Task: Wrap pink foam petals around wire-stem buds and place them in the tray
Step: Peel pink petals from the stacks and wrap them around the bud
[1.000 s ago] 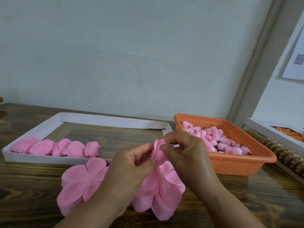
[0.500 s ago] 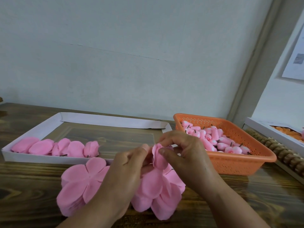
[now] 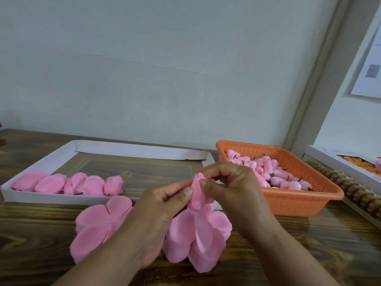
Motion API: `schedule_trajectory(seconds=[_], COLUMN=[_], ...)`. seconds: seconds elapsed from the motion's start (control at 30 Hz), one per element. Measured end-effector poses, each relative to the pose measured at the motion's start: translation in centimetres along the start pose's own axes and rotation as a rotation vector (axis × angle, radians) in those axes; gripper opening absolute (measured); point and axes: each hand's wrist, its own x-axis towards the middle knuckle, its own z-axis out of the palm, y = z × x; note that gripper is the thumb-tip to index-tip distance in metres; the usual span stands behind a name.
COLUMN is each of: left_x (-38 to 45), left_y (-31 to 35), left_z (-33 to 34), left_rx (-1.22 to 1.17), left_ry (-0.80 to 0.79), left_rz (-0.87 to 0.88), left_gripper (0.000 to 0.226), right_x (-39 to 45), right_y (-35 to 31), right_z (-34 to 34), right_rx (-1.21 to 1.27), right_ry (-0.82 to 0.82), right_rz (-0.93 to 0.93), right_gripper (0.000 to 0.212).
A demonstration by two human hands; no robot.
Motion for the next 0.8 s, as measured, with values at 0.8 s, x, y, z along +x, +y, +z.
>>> schedule_trajectory(seconds=[0.8], left_x=[0.0], left_y=[1.0], left_z=[0.1], left_rx=[-0.310], left_ry=[-0.011], left_rz=[-0.112], left_gripper=[0.018], right_x=[1.3], right_y=[2.1], right_z=[-2.2], right_rx=[0.342], right_ry=[-0.368], right_rz=[0.164], right_gripper=[0.021])
